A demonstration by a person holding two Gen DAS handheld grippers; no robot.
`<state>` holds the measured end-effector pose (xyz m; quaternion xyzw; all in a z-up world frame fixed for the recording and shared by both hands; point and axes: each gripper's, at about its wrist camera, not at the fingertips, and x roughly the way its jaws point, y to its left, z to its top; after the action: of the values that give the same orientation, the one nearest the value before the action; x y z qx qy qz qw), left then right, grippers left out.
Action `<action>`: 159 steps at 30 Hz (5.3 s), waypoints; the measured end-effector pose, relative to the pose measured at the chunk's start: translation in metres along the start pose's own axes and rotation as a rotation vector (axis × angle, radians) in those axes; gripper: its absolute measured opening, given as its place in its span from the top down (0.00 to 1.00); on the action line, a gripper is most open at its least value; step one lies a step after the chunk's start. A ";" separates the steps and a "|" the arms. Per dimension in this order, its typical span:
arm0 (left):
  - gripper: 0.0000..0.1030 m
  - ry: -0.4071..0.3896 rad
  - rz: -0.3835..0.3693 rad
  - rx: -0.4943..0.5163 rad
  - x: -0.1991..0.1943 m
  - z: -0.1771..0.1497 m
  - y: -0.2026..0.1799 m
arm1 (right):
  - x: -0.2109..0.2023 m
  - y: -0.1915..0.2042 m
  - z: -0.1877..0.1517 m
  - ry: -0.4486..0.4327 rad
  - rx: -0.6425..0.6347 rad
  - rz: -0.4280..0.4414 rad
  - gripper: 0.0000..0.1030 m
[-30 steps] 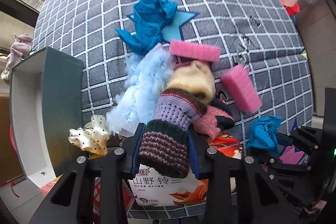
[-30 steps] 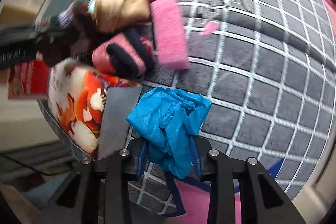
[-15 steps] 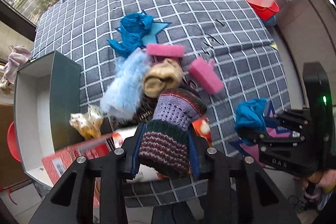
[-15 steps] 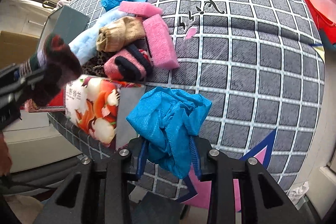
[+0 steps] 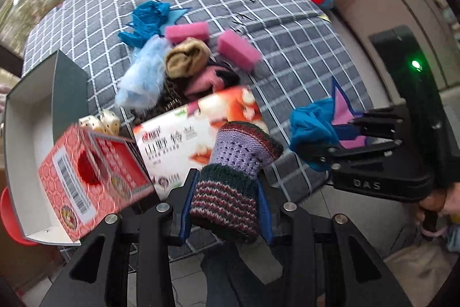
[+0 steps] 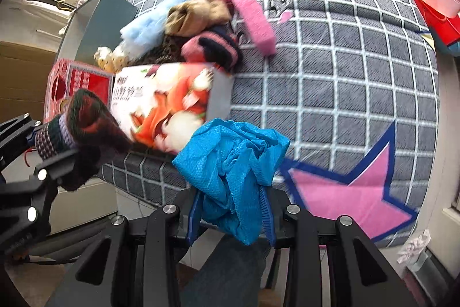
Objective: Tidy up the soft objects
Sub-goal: 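Carry the sock and blue cloth with both tools over the white box, then open both tools to drop the sock and blue cloth into the box, then grasp the blue cloth with the left tool while the right grasps a pink sponge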
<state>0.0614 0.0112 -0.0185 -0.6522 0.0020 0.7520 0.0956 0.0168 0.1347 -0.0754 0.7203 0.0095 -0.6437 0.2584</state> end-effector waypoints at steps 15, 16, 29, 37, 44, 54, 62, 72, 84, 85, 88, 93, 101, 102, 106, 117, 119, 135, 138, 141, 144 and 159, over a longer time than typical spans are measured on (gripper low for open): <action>0.61 -0.096 -0.082 0.066 -0.043 -0.094 0.072 | 0.021 0.132 -0.041 0.058 -0.058 -0.047 0.64; 0.61 -0.100 -0.081 0.054 -0.046 -0.099 0.079 | 0.023 0.143 -0.040 0.067 -0.083 -0.045 0.64; 0.61 -0.215 -0.012 -0.241 -0.080 -0.157 0.179 | 0.025 0.271 -0.023 0.090 -0.398 -0.023 0.64; 0.61 -0.316 0.106 -0.396 -0.094 -0.149 0.249 | 0.010 0.335 0.009 0.008 -0.481 -0.033 0.64; 0.61 -0.330 0.148 -0.486 -0.089 -0.147 0.297 | 0.013 0.357 0.042 -0.028 -0.421 -0.037 0.64; 0.61 -0.281 0.155 -0.506 -0.061 -0.130 0.311 | 0.030 0.361 0.068 -0.030 -0.362 -0.054 0.64; 0.61 -0.189 0.168 -0.483 -0.019 -0.121 0.319 | 0.056 0.356 0.084 -0.017 -0.286 -0.056 0.64; 0.61 -0.083 0.169 -0.458 0.013 -0.128 0.318 | 0.102 0.361 0.078 0.070 -0.303 -0.071 0.64; 0.61 -0.009 0.150 -0.435 0.016 -0.156 0.294 | 0.112 0.373 0.053 0.182 -0.388 -0.029 0.64; 0.61 -0.007 0.148 -0.439 0.015 -0.161 0.291 | 0.111 0.374 0.049 0.189 -0.401 -0.025 0.64; 0.61 -0.003 0.133 -0.467 0.012 -0.174 0.284 | 0.108 0.375 0.038 0.206 -0.427 -0.016 0.64; 0.61 -0.024 0.133 -0.519 0.004 -0.180 0.285 | 0.098 0.371 0.045 0.158 -0.398 -0.033 0.64; 0.60 -0.073 0.166 -0.528 -0.010 -0.173 0.290 | 0.078 0.376 0.063 0.075 -0.375 -0.038 0.64; 0.60 -0.077 0.175 -0.528 -0.011 -0.172 0.290 | 0.078 0.377 0.063 0.071 -0.376 -0.038 0.64; 0.48 -0.106 0.208 -0.513 -0.017 -0.170 0.287 | 0.074 0.378 0.061 0.062 -0.373 -0.031 0.64; 0.11 -0.226 0.071 -0.611 -0.039 -0.180 0.310 | 0.033 0.357 0.064 -0.057 -0.292 0.022 0.05; 0.11 -0.240 0.060 -0.618 -0.043 -0.178 0.309 | 0.023 0.357 0.067 -0.081 -0.272 0.035 0.05; 0.11 -0.244 -0.066 -0.460 -0.083 -0.106 0.269 | -0.071 0.292 0.071 -0.218 -0.036 0.049 0.05; 0.11 -0.236 -0.076 -0.409 -0.086 -0.081 0.253 | -0.090 0.251 0.068 -0.257 0.055 0.017 0.05; 0.11 -0.207 -0.081 -0.388 -0.081 -0.052 0.236 | -0.097 0.196 0.068 -0.274 0.180 -0.026 0.05; 0.11 -0.170 -0.075 -0.392 -0.075 -0.025 0.221 | -0.093 0.141 0.067 -0.257 0.304 -0.059 0.05; 0.11 0.034 0.052 -0.425 0.008 0.135 0.176 | 0.011 -0.009 0.110 -0.032 0.353 -0.198 0.05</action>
<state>-0.0977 -0.1428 -0.0278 -0.6699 -0.1382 0.7267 -0.0638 -0.0858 0.0966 -0.0926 0.7395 -0.0369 -0.6691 0.0640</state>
